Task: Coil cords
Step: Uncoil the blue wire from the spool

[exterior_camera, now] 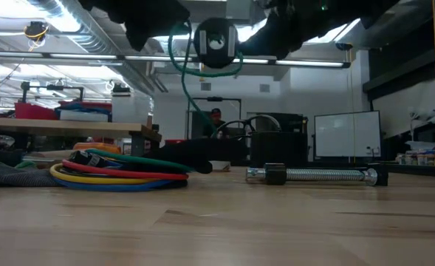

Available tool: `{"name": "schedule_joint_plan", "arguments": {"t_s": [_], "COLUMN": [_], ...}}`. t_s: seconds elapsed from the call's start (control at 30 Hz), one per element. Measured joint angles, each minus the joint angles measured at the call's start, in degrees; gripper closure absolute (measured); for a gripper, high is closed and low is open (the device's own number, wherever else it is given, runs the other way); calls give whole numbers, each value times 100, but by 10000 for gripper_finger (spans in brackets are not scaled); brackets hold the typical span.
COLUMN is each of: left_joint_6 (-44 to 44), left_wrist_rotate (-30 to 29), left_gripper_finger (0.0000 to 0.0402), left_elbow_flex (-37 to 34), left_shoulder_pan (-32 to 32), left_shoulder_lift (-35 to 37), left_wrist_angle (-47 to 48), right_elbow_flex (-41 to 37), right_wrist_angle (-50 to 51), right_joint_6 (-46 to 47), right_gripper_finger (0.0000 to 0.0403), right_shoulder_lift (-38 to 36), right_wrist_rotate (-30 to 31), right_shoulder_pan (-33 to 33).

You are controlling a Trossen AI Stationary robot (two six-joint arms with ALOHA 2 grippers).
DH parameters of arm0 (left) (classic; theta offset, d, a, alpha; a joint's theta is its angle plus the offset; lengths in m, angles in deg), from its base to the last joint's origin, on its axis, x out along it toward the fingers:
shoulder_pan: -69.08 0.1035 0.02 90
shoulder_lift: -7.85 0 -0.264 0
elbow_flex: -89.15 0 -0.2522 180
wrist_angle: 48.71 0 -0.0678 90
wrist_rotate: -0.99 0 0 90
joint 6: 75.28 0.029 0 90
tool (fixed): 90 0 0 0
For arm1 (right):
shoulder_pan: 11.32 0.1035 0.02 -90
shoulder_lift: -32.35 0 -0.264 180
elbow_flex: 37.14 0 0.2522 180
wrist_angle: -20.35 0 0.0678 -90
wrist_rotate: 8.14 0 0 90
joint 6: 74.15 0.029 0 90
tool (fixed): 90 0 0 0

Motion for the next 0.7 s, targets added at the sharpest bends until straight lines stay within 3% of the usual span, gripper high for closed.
{"name": "schedule_joint_plan", "arguments": {"t_s": [0.17, 0.43, 0.53, 0.7], "left_joint_6": [-556, -1088, -814, 221], "left_wrist_rotate": [170, -10, -119, -205], "left_gripper_finger": [260, 260, 260, 260], "left_elbow_flex": [0, 0, -1, 0], "left_shoulder_pan": [-173, -48, 48, 134], "left_shoulder_lift": [0, 0, 0, 0], "left_wrist_angle": [740, 2317, 2156, 598], "right_elbow_flex": [0, 0, 0, 0], "right_wrist_angle": [129, 139, 139, 320], "right_joint_6": [-58, -137, -136, -133], "right_gripper_finger": [402, 402, 402, 402], "right_shoulder_lift": [-55, -604, -715, -704], "right_wrist_rotate": [407, 525, 332, -135], "right_shoulder_pan": [-2, 0, 0, 0]}}
